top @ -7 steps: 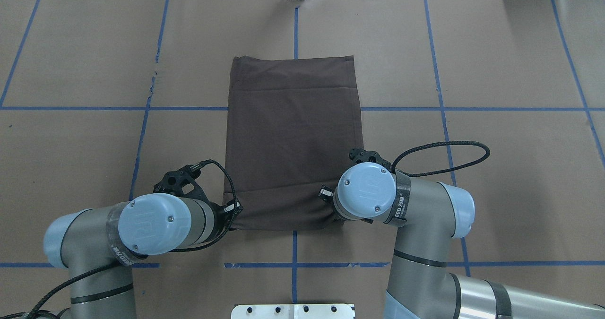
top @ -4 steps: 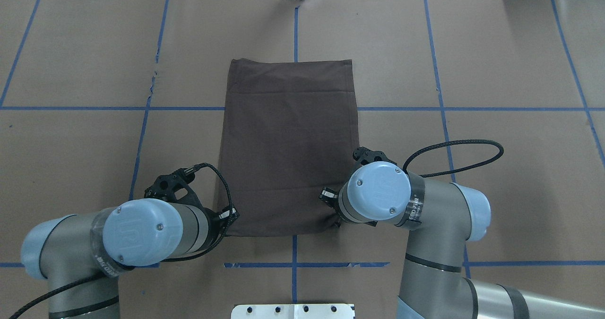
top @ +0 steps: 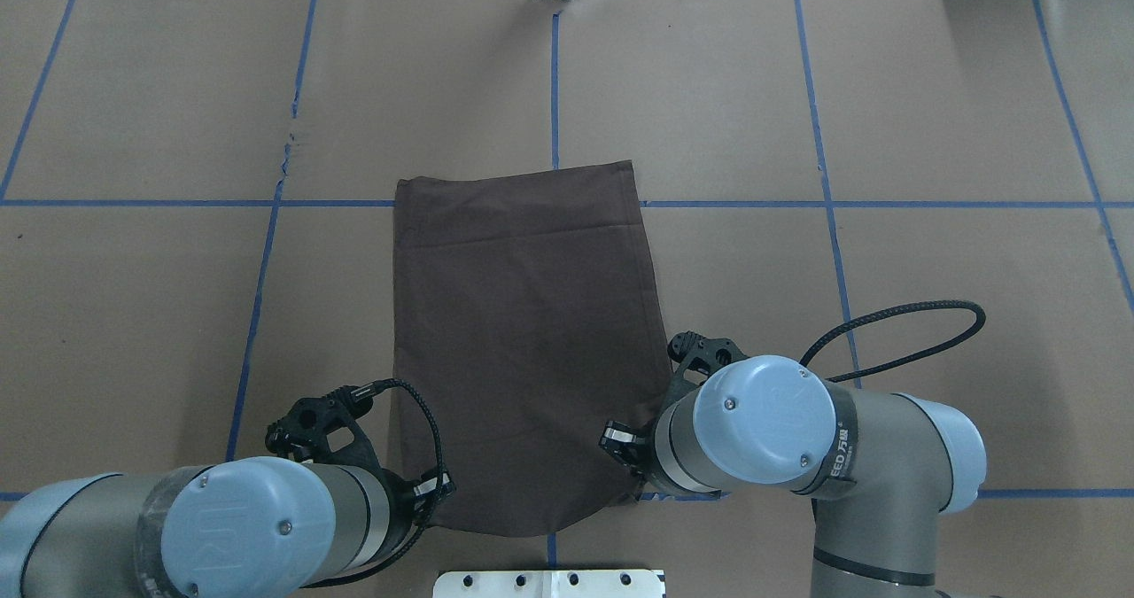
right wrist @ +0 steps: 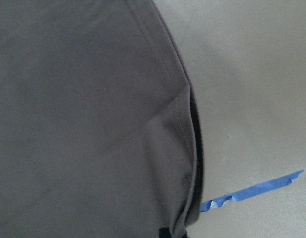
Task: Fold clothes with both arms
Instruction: 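Lift the near edge with both grippers and fold it toward the far edge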
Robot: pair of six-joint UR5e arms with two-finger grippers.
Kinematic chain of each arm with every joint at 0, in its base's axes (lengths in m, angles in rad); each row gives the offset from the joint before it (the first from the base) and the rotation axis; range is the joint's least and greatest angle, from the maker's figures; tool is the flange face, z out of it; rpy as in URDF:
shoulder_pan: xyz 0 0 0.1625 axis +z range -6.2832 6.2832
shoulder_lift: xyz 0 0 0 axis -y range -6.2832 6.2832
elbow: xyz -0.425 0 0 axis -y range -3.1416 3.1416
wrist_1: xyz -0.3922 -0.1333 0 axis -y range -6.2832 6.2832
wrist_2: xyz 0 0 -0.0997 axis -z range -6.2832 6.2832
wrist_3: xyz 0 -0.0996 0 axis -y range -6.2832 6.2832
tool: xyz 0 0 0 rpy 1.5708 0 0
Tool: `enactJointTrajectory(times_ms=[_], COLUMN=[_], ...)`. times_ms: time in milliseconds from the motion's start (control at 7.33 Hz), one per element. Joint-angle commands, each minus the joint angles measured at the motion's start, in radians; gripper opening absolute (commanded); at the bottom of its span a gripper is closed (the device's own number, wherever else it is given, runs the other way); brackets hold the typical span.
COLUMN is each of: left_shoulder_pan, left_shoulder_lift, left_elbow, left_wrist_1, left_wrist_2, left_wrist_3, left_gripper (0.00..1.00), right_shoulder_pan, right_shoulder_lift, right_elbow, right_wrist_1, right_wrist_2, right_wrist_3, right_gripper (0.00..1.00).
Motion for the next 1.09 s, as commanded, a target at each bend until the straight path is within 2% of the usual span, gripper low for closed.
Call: enactJointTrajectory(times_ms=[0,273,409,546,682,819,955], left_shoulder_pan=[-0.045,-0.167,-0.245,-0.337,-0.432,-0.491,-0.532], left_shoulder_lift=[-0.005,-0.051,-0.08,-0.143,-0.183,-0.227,-0.267], left_elbow=[0.006,0.023,0.076,0.179,0.319,0.52,0.748], left_wrist_1=[0.001,-0.001,-0.007,-0.02,-0.11,-0.286,-0.474], left_wrist_2=[0.001,-0.024,-0.065,-0.073,-0.076,-0.073,-0.068], left_wrist_3=[0.012,0.109,0.158,0.24,0.287,0.293,0.357], left_gripper=[0.0,0.0,0.0,0.0,0.0,0.0,0.98], right_shoulder_pan=[0.076,0.211,0.277,0.353,0.419,0.453,0.479], right_shoulder_lift=[0.039,0.079,0.14,0.274,0.351,0.39,0.395], right_elbow=[-0.044,-0.162,-0.272,-0.497,-0.697,-0.833,-0.895], right_wrist_1=[0.017,0.143,0.166,0.216,0.317,0.402,0.466], right_wrist_2=[-0.001,0.053,0.104,0.145,0.207,0.219,0.218], right_wrist_3=[-0.059,-0.078,-0.107,-0.133,-0.171,-0.206,-0.224], right_gripper=[0.0,0.0,0.0,0.0,0.0,0.0,0.99])
